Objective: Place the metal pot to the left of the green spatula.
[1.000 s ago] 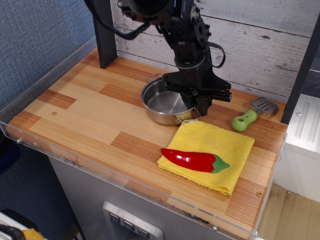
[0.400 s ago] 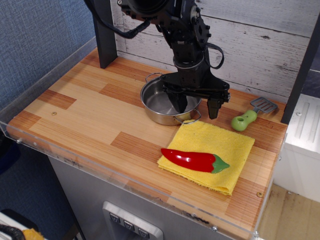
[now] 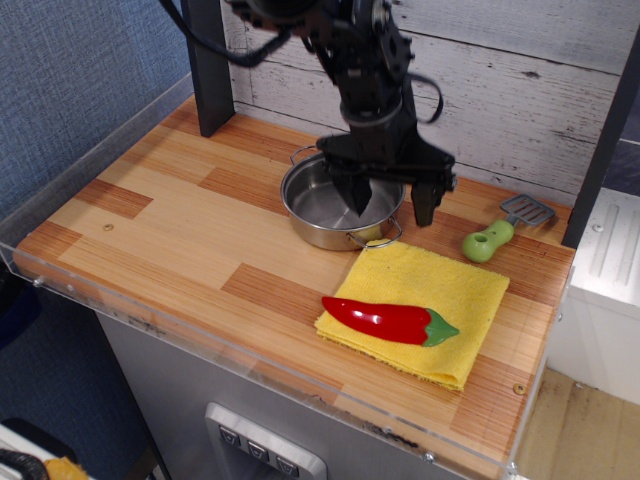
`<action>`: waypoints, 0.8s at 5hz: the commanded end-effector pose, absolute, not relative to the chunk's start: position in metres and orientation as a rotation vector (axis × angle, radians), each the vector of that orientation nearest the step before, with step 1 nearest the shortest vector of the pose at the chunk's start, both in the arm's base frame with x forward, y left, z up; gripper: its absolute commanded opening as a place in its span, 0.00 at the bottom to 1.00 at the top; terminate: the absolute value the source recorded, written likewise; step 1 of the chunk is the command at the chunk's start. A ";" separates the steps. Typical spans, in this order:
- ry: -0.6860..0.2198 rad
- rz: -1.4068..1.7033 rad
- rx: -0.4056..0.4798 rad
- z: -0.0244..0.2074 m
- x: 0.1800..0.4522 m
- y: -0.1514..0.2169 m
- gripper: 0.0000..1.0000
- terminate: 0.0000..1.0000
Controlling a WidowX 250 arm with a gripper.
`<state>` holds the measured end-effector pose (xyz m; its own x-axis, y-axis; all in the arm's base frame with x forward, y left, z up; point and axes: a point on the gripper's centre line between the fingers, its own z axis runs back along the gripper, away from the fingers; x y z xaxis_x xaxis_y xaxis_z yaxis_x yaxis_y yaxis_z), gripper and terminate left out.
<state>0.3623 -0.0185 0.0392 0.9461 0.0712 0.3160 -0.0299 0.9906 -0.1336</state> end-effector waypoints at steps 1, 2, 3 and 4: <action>-0.474 0.037 -0.143 0.114 0.359 -0.015 1.00 0.00; -0.534 0.067 -0.130 0.142 0.348 -0.008 1.00 0.00; -0.543 0.109 -0.099 0.155 0.340 -0.001 1.00 0.00; -0.543 0.109 -0.099 0.155 0.340 -0.001 1.00 0.00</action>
<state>0.3543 0.0029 0.1372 0.8749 0.1276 0.4672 -0.0786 0.9893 -0.1229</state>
